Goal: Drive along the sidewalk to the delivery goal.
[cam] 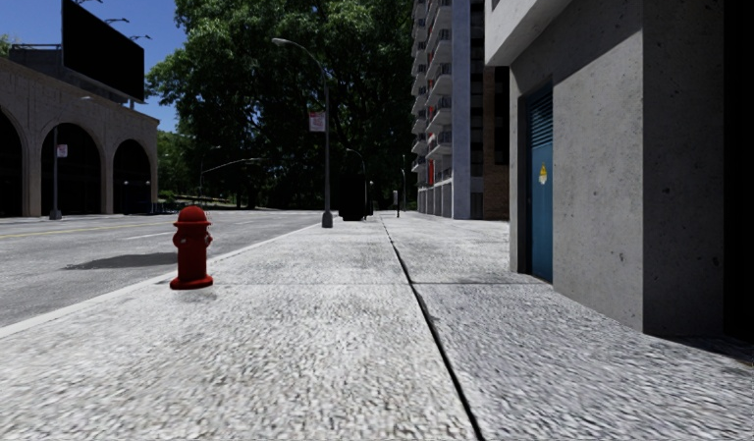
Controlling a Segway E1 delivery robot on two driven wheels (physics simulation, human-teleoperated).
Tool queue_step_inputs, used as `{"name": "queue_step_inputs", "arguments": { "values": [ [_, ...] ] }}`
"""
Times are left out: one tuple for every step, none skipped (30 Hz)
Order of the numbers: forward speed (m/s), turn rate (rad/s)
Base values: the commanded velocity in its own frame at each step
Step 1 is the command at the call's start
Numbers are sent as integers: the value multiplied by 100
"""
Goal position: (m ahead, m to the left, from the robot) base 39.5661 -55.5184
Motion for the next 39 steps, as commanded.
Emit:
{"name": "queue_step_inputs", "arguments": {
  "values": [
    [198, 0],
    [198, 0],
    [198, 0],
    [198, 0],
    [198, 0],
    [198, 0],
    [198, 0],
    [198, 0],
    [198, 0],
    [198, 0],
    [198, 0],
    [198, 0],
    [198, 0],
    [198, 0],
    [198, 0],
    [198, 0],
    [198, 0],
    [198, 0],
    [198, 0],
    [198, 0],
    [198, 0],
    [198, 0],
    [198, 0],
    [198, 0],
    [198, 0],
    [198, 0],
    [198, -3],
    [198, -11],
    [198, -18],
    [198, -27],
    [198, -27],
    [198, -36],
    [198, -39],
    [198, -40],
    [198, -40],
    [198, -41],
    [198, -41],
    [198, -41],
    [198, -41]
  ]
}}
